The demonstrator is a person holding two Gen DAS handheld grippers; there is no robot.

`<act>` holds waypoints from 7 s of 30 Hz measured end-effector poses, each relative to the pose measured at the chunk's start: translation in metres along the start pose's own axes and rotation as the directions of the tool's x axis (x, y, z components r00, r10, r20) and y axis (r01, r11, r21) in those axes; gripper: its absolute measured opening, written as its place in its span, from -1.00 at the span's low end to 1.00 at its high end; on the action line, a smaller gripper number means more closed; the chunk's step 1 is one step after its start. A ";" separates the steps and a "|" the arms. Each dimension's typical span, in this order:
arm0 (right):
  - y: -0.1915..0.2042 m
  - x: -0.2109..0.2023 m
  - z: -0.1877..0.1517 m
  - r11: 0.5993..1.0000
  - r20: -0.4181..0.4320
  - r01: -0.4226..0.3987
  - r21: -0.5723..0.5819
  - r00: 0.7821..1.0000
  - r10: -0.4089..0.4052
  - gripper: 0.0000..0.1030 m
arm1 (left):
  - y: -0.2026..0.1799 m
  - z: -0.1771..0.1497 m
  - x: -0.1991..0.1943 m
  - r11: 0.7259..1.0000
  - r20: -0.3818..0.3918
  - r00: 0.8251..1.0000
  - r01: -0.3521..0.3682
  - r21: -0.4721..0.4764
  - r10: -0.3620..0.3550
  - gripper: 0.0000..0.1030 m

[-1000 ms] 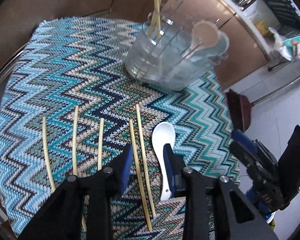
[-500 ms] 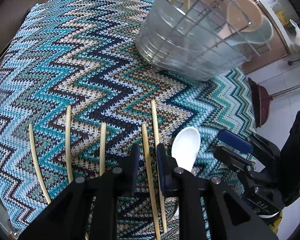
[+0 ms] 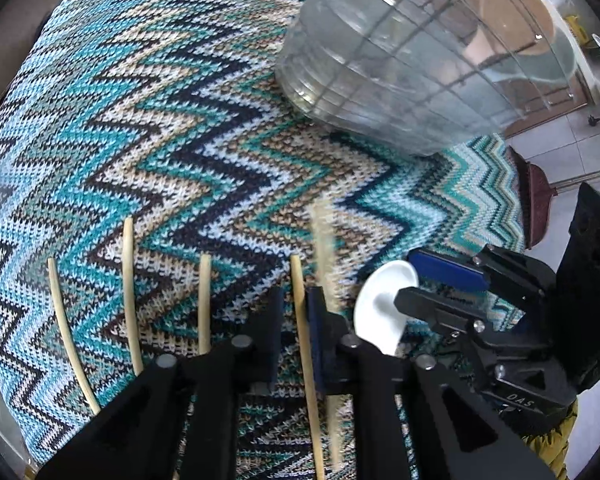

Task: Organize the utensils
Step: 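Grasp a chopstick with the left gripper while the right gripper grasps the white spoon, then carry the chopstick and white spoon up over the utensil holder, then open both grippers to drop the chopstick and white spoon into the holder, then raise both open tools away from the utensil holder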

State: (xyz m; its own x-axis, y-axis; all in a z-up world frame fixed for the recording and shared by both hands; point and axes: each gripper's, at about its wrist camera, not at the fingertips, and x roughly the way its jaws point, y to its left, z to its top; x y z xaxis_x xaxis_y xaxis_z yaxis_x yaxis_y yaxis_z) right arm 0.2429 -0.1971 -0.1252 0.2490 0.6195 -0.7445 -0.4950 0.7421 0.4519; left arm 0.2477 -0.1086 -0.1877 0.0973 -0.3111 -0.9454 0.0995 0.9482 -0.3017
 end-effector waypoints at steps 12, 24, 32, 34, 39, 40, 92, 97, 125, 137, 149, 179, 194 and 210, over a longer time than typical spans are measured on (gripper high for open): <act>0.001 0.012 0.003 0.999 -0.062 -0.016 -0.045 0.998 0.013 -0.82 | -0.001 -0.008 -0.003 1.000 0.029 0.999 -0.022 0.020 0.021 -0.86; 0.026 -0.028 -0.006 0.992 0.037 0.096 -0.082 0.995 -0.093 -0.90 | -0.006 -0.033 -0.021 0.999 0.139 0.990 -0.018 0.043 0.011 -0.88; 0.066 -0.068 -0.023 0.966 0.132 0.224 -0.127 0.969 -0.207 -0.91 | -0.007 -0.069 -0.074 0.996 0.302 0.952 0.017 0.086 -0.042 -0.89; 0.076 -0.073 -0.028 0.959 0.155 0.251 -0.129 0.961 -0.230 -0.91 | -0.006 -0.078 -0.090 0.995 0.346 0.937 0.020 0.094 -0.052 -0.89; 0.100 -0.087 -0.041 0.945 0.214 0.304 -0.124 0.938 -0.274 -0.91 | -0.003 -0.090 -0.123 0.995 0.427 0.901 0.029 0.099 -0.069 -0.90; 0.105 -0.090 -0.044 0.942 0.225 0.314 -0.122 0.933 -0.281 -0.91 | -0.002 -0.093 -0.127 0.994 0.434 0.898 0.033 0.099 -0.073 -0.90; 0.167 -0.212 0.004 0.788 0.592 0.616 0.014 0.630 -0.503 -0.92 | -0.033 -0.073 -0.307 0.971 0.725 0.646 0.136 0.199 -0.239 -0.91; 0.148 -0.210 0.043 0.761 0.638 0.647 0.042 0.569 -0.519 -0.92 | -0.046 -0.027 -0.309 0.977 0.776 0.596 0.083 0.194 -0.205 -0.91; 0.076 -0.122 0.071 0.737 0.612 0.672 0.075 0.553 -0.566 -0.57 | -0.046 0.036 -0.183 0.989 0.765 0.642 -0.077 0.122 -0.045 -0.87; 0.107 -0.150 0.031 0.765 0.611 0.627 0.147 0.551 -0.569 -0.38 | -0.038 -0.024 -0.216 0.991 0.785 0.618 -0.064 0.121 -0.056 -0.57; 0.149 -0.178 -0.026 0.782 0.607 0.592 0.196 0.553 -0.571 -0.26 | -0.045 -0.109 -0.241 0.978 0.808 0.587 -0.128 0.163 -0.057 -0.57; 0.247 -0.268 -0.116 0.778 0.768 0.560 0.284 0.353 -0.534 0.61 | 0.012 -0.266 -0.340 0.987 0.940 0.333 -0.157 -0.027 0.079 -0.08; 0.278 -0.290 -0.140 0.768 0.813 0.567 0.299 0.270 -0.516 0.66 | 0.008 -0.311 -0.360 0.986 0.962 0.266 -0.167 -0.019 0.063 -0.08; 0.267 -0.281 -0.135 0.769 0.795 0.567 0.296 0.299 -0.527 0.66 | 0.020 -0.294 -0.348 0.985 0.946 0.312 -0.169 -0.040 0.092 -0.08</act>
State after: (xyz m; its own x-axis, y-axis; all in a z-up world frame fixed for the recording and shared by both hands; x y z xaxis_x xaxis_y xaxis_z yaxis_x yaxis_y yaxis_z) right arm -0.0717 -0.2078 0.1387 0.9975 -0.0019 -0.0701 0.0069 0.9974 0.0712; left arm -0.0749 0.0378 0.0985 0.9759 -0.0709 -0.2062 0.0417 0.9889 -0.1427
